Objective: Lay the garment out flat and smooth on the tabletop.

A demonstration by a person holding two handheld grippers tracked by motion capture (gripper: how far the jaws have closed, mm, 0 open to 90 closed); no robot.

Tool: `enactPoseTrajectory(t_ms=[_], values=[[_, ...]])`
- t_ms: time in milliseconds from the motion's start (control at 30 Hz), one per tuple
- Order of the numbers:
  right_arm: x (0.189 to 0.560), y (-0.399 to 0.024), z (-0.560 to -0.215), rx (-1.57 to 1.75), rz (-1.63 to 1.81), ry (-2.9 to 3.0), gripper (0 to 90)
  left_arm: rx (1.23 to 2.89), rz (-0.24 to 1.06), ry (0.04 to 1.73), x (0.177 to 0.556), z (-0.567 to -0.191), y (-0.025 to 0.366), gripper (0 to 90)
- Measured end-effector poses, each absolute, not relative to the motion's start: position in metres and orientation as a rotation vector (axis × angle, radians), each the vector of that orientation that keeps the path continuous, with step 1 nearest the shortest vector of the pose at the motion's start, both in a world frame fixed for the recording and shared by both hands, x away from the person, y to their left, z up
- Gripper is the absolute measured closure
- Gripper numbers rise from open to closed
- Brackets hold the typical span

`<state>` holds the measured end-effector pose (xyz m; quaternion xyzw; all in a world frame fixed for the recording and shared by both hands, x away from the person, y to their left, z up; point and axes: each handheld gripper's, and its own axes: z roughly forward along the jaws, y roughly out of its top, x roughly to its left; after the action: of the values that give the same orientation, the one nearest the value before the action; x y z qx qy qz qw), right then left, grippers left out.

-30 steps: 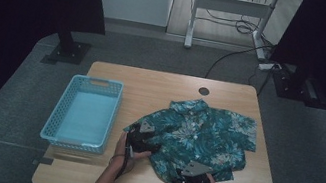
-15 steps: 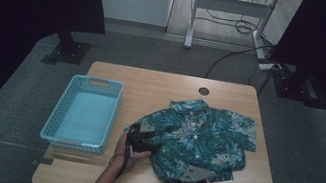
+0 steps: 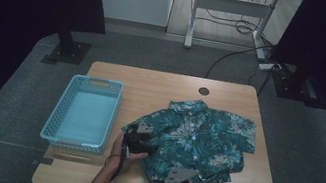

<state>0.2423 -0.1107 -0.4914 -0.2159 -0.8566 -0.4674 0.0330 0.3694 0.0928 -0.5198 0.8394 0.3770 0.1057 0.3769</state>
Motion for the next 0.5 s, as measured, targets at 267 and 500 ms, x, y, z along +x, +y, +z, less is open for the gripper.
enactPoseTrajectory(t_ms=[267, 500], values=[[0.251, -0.167, -0.475, -0.849, -1.492, -2.665, 44.7, 2.163, 0.257, 0.860, 0.348, -0.509, 0.067, 39.1], [0.272, -0.207, -0.498, -1.049, -1.401, -2.675, 41.5, 2.275, 0.224, 0.756, 0.328, -0.518, 0.044, 38.0]])
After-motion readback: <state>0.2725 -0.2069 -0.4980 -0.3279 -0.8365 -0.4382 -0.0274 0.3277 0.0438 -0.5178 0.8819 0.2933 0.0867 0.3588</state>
